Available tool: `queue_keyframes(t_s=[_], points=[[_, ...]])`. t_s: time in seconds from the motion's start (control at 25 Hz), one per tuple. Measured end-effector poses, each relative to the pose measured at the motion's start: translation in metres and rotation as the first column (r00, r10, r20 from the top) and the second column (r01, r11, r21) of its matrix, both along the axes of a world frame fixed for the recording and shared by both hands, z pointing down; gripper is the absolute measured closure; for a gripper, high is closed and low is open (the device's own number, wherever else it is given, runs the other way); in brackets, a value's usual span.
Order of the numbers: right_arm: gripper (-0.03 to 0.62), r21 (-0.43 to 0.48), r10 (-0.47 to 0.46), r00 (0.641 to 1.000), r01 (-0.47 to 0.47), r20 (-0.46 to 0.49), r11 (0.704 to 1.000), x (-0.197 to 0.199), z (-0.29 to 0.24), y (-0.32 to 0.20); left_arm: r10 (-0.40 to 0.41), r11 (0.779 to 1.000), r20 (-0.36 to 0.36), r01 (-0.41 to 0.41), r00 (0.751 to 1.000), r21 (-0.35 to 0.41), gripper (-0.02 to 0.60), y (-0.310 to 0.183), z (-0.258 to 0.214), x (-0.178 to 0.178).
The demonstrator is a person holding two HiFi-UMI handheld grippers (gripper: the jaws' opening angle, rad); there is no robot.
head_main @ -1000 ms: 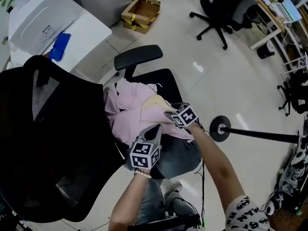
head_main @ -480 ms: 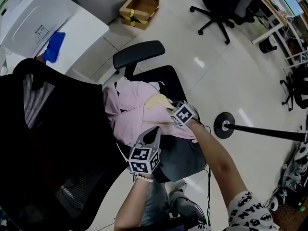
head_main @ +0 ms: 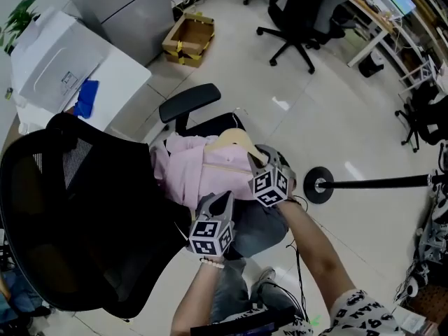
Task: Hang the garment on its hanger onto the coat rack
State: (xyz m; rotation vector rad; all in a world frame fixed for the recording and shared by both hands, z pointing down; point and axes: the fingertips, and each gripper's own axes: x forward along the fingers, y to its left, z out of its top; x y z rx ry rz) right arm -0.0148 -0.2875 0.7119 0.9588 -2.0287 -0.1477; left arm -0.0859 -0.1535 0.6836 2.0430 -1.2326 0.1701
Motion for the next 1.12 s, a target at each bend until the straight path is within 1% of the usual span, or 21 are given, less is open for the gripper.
queue_keyframes(t_s=[0.16,0.28,0.44,0.68,0.96,1.12], points=[[0.474,0.134,0.048,0.997,-0.056,0.059,0.989,0.016,-0.088,-0.015,0.01,0.999,0.004,-0.01,1.0,0.032,0.58,0.005,-0.032,0.008],[0.474,0.233,0.101,0.988,-0.126,0.118,0.964,0.031,-0.151,-0.026,0.029,0.998,0.012,-0.03,1.0,0.061,0.58,0.003,-0.055,0.012],[0.474,0.37,0.149,0.978,-0.193,0.145,0.909,0.062,-0.238,-0.038,0.065,0.993,0.01,-0.065,0.998,0.1,0.58,0.0,-0.088,0.027],[0.474,0.504,0.229,0.961,-0.277,0.157,0.818,0.128,-0.356,-0.038,0.135,0.978,0.005,-0.134,0.991,0.161,0.58,-0.002,-0.138,0.058],[0.474,0.603,0.339,0.93,-0.354,0.144,0.715,0.221,-0.47,-0.006,0.242,0.943,-0.025,-0.23,0.97,0.241,0.58,-0.008,-0.188,0.123],[0.475,0.676,0.385,0.916,-0.356,0.115,0.645,0.263,-0.538,0.017,0.293,0.923,-0.043,-0.271,0.955,0.275,0.58,-0.001,-0.21,0.162]])
